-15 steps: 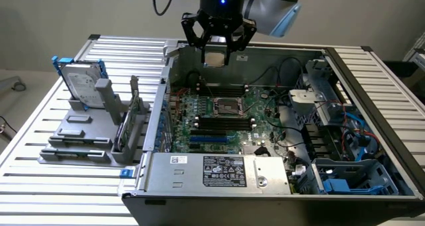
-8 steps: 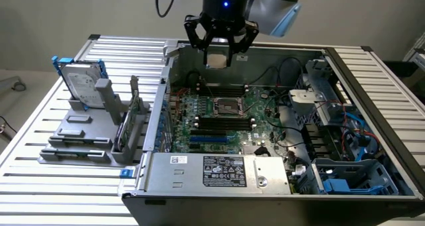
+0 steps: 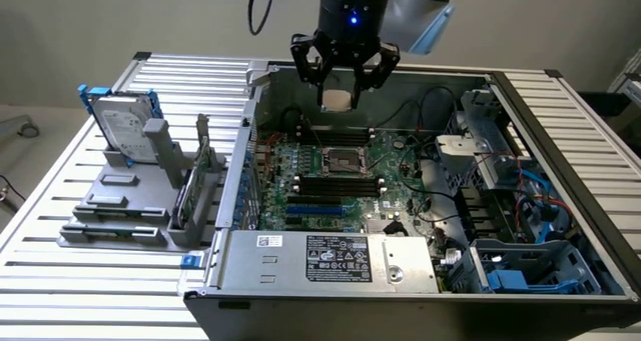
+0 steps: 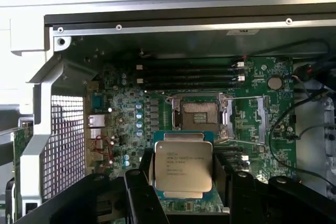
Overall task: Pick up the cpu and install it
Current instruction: 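Place the cpu into insertion slot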
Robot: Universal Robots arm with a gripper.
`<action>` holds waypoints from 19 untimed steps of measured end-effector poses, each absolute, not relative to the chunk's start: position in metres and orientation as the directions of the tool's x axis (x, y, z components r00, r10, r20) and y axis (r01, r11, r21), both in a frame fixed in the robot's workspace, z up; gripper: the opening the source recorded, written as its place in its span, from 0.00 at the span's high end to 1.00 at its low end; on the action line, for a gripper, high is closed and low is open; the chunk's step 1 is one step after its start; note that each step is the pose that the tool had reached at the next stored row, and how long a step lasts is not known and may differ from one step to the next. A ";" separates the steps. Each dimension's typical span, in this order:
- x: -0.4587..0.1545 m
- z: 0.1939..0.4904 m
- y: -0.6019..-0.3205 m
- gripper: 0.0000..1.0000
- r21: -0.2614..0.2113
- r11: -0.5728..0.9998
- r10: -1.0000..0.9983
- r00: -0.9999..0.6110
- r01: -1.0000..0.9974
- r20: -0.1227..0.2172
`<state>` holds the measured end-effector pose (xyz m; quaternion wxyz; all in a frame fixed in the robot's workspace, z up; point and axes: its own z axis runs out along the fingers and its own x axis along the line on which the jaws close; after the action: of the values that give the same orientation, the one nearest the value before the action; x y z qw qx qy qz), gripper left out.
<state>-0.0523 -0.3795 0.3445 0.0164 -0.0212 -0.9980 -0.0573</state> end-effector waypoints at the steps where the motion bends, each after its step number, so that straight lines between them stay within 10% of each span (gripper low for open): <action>1: -0.050 0.343 -0.379 0.45 0.114 0.993 0.040 -0.999 0.044 0.035; 19: -0.040 0.331 -0.379 0.45 0.114 0.992 0.040 -0.999 0.044 0.035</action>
<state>-0.0403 -0.3786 0.3311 0.0163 -0.0212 -0.9980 -0.0575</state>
